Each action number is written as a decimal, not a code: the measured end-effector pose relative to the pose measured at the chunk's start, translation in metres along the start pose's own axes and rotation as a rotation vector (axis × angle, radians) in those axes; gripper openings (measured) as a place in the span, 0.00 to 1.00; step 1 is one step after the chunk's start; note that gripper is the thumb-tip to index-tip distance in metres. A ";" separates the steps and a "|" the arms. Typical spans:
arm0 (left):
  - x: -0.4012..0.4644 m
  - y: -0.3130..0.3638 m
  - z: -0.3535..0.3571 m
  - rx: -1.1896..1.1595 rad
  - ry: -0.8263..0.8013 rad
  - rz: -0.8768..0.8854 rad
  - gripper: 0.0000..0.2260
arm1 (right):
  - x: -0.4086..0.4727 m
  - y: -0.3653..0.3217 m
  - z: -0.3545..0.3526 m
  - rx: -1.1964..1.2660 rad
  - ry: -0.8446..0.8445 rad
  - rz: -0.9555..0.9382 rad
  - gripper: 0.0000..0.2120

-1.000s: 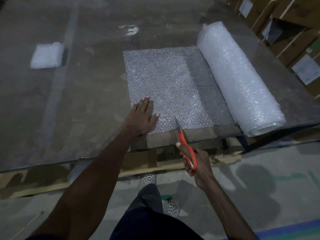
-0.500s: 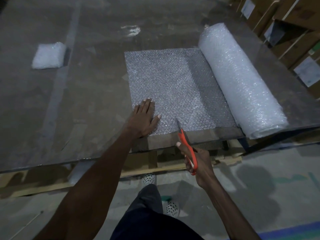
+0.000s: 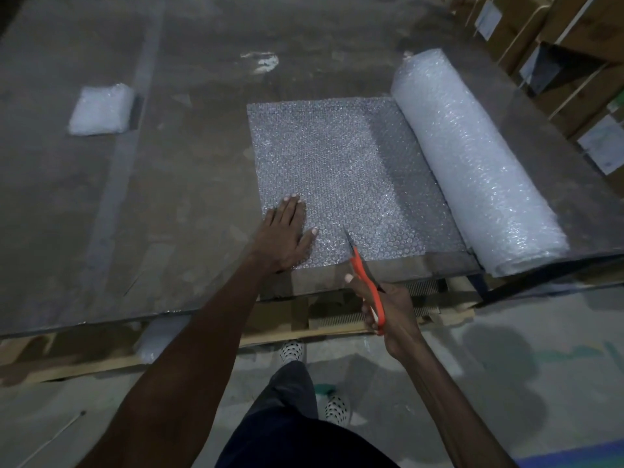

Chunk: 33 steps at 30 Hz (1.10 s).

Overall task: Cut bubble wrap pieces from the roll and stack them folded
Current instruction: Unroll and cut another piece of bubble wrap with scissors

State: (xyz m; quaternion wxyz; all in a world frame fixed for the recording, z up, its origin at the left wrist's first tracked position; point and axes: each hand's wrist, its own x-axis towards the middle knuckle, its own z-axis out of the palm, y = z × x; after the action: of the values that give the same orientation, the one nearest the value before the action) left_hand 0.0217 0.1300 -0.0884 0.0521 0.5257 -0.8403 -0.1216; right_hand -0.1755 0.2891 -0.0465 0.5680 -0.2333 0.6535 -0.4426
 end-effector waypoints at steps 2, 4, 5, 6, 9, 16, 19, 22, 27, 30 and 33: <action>-0.001 0.001 0.000 -0.005 -0.003 -0.002 0.34 | 0.000 -0.003 0.001 -0.003 0.016 0.019 0.15; -0.002 0.001 -0.001 -0.014 -0.007 -0.001 0.35 | 0.002 -0.006 0.003 -0.015 0.028 0.028 0.16; -0.002 0.001 -0.001 -0.013 -0.008 -0.001 0.35 | 0.003 -0.008 0.004 -0.030 0.033 0.027 0.17; -0.003 0.001 -0.002 -0.011 -0.008 -0.002 0.35 | 0.004 -0.011 0.005 -0.052 0.036 0.025 0.18; -0.004 0.002 -0.003 -0.013 -0.007 -0.002 0.34 | 0.007 -0.018 0.008 -0.090 0.028 0.028 0.17; -0.007 0.004 -0.004 -0.016 -0.004 -0.005 0.35 | 0.009 -0.018 0.007 -0.112 0.049 0.001 0.22; -0.007 0.004 -0.004 -0.007 -0.007 -0.008 0.36 | 0.009 -0.019 0.007 -0.111 0.034 0.002 0.22; -0.008 0.003 -0.004 0.002 -0.007 -0.002 0.35 | 0.011 -0.026 0.010 -0.111 0.024 0.023 0.21; -0.009 0.000 -0.001 0.022 -0.003 0.011 0.36 | 0.015 -0.036 0.015 -0.137 0.028 0.030 0.20; -0.008 0.001 -0.001 0.017 -0.007 -0.001 0.35 | 0.017 -0.037 0.016 -0.138 0.025 0.035 0.19; -0.009 0.002 -0.002 0.011 -0.007 0.001 0.35 | 0.017 -0.035 0.014 -0.133 0.027 0.013 0.16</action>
State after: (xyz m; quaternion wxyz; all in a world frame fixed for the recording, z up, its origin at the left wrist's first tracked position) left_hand 0.0239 0.1383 -0.0858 0.0463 0.5252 -0.8414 -0.1187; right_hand -0.1732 0.2537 -0.0253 0.5452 -0.2602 0.6907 -0.3976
